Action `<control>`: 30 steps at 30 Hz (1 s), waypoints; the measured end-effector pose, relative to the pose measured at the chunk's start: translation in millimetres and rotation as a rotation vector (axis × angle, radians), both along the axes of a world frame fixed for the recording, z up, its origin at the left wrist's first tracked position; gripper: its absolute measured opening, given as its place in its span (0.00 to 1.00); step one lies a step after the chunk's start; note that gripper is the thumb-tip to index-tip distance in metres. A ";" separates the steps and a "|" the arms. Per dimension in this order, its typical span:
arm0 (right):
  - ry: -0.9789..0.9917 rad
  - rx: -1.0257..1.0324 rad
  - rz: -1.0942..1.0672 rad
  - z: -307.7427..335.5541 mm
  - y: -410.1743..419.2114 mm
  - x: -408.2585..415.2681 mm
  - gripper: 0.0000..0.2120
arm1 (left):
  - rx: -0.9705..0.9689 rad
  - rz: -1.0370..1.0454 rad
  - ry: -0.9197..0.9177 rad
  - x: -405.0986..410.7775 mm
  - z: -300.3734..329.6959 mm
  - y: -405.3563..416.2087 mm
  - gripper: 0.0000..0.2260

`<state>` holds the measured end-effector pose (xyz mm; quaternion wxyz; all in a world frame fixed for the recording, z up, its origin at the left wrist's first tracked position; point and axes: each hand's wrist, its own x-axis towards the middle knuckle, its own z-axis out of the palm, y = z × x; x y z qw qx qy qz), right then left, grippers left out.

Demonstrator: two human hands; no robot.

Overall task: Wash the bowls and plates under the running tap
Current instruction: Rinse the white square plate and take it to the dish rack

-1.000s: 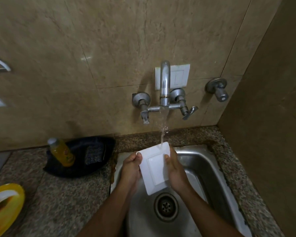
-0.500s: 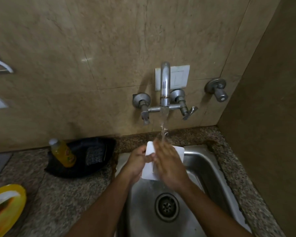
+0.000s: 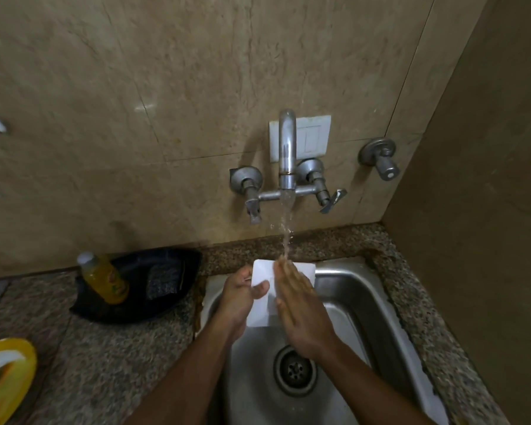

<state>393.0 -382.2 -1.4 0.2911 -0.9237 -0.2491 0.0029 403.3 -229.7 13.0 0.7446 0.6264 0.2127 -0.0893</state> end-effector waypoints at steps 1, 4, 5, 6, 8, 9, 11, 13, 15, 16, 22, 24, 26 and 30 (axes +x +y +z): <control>0.013 -0.001 -0.029 -1.8 -1.0 0.1 0.32 | 0.008 -0.005 -0.004 -0.9 -0.4 -0.4 0.12; 0.006 -0.003 -0.038 -2.6 2.9 -2.2 0.36 | 0.024 0.000 0.003 -1.8 -1.0 -1.9 0.11; 0.006 0.007 -0.014 -2.5 3.7 -1.9 0.35 | 0.015 0.009 0.000 -2.0 -0.4 -2.8 0.11; 0.014 0.016 -0.010 -3.1 3.0 -0.4 0.34 | 0.005 0.013 -0.004 -2.5 -0.4 -3.2 0.11; 0.036 0.019 -0.074 -3.3 2.0 3.3 0.34 | 0.018 0.006 -0.007 -3.4 1.0 -2.6 0.10; 0.036 0.006 -0.089 -2.1 3.3 4.1 0.34 | 0.023 0.007 -0.008 -3.3 1.6 -2.1 0.10; 0.008 0.001 -0.021 2.4 9.2 1.1 0.34 | 0.002 0.023 -0.009 -2.8 1.9 -3.1 0.11; -0.007 0.025 0.003 3.0 10.3 -0.3 0.31 | -0.042 0.051 -0.012 -3.3 3.7 -5.8 0.11; 0.017 0.064 -0.095 -0.3 4.5 5.2 0.35 | -0.084 0.095 -0.008 -6.5 2.8 -4.7 0.11; 0.023 0.049 -0.114 -1.6 1.9 6.5 0.37 | -0.108 0.119 -0.009 -8.5 1.6 -3.2 0.11; 0.014 0.038 -0.097 0.3 6.3 3.2 0.34 | -0.216 0.171 -0.015 -12.4 -2.8 -6.1 0.11; -0.018 0.009 -0.167 3.3 10.1 6.1 0.32 | -0.229 0.170 -0.011 -12.4 -1.9 -8.4 0.11; -0.053 0.030 -0.238 8.6 13.3 11.4 0.30 | -0.237 0.177 -0.012 -11.9 0.1 -8.2 0.11; 0.005 0.059 -0.192 5.1 10.0 6.4 0.31 | -0.262 0.222 0.003 -15.7 -0.7 0.5 0.10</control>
